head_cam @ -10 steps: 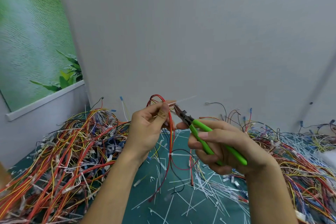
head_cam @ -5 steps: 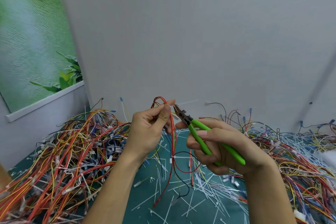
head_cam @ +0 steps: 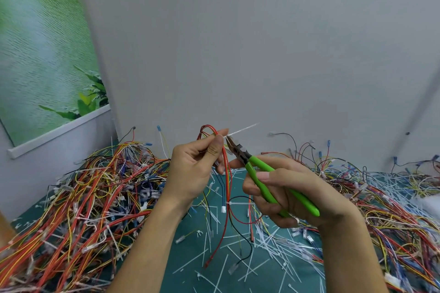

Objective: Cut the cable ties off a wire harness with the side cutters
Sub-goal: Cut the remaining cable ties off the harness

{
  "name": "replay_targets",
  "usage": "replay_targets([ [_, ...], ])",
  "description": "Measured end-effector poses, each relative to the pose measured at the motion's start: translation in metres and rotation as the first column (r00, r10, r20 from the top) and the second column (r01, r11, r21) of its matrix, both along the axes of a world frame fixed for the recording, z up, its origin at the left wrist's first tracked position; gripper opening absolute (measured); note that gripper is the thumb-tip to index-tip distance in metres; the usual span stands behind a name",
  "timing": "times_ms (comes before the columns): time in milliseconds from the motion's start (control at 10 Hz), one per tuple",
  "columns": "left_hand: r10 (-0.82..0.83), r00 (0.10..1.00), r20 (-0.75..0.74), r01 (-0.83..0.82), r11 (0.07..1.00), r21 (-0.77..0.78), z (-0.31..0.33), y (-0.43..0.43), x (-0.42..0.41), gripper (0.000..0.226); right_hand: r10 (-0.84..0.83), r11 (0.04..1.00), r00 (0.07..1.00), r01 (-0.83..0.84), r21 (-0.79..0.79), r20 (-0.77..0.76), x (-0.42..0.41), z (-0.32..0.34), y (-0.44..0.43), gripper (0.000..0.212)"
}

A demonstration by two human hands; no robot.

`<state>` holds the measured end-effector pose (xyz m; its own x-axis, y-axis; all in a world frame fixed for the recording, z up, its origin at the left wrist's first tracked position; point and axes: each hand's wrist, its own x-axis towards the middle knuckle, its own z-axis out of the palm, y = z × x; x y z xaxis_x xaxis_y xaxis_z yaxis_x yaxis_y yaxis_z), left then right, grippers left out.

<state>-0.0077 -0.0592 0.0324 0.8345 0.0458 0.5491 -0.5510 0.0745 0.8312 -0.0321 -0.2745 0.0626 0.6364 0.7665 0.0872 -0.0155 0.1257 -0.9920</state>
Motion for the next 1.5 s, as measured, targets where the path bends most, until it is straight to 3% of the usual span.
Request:
replay_targets([
  [200,-0.002,1.0,0.004,0.002,1.0,0.021,0.002,0.0,-0.003,0.025,-0.013,1.0,0.995,0.015,0.026,-0.099,0.002,-0.007,0.003,0.039],
  [300,-0.02,1.0,0.002,0.02,1.0,0.006,0.003,0.001,-0.004,0.024,-0.051,0.999,0.996,0.052,0.006,-0.073,0.0,-0.01,0.008,0.017],
  [600,-0.041,0.999,0.013,0.04,0.998,0.05,0.004,0.001,-0.005,0.025,-0.068,0.997,0.998,0.068,0.035,-0.016,-0.007,0.0,0.015,0.018],
  [800,-0.094,0.996,0.008,0.094,0.996,-0.002,0.002,0.002,-0.002,0.044,-0.051,0.998,0.99,0.053,-0.018,0.128,-0.014,0.004,0.014,0.02],
  [900,-0.109,0.994,0.007,0.109,0.994,0.002,0.004,0.005,-0.003,0.036,-0.053,0.998,0.987,0.058,-0.029,0.15,-0.014,0.004,0.018,0.019],
  [1100,-0.05,0.997,0.052,0.038,0.975,0.221,0.008,0.01,-0.009,0.02,-0.09,0.992,0.984,0.102,-0.07,0.156,-0.013,0.003,0.014,0.022],
  [1200,-0.027,0.998,0.054,0.012,0.964,0.267,0.009,0.009,-0.011,0.02,-0.122,0.988,0.979,0.136,-0.077,0.164,-0.011,0.001,0.012,0.039],
  [1400,0.012,0.997,0.073,-0.032,0.959,0.281,0.014,0.008,-0.015,0.023,-0.143,0.986,0.958,0.16,-0.052,0.248,-0.009,-0.001,0.018,0.04],
  [1500,0.009,0.998,0.07,-0.025,0.972,0.235,0.014,0.006,-0.015,0.04,-0.158,0.984,0.953,0.173,-0.034,0.259,-0.008,-0.002,0.02,0.04],
])
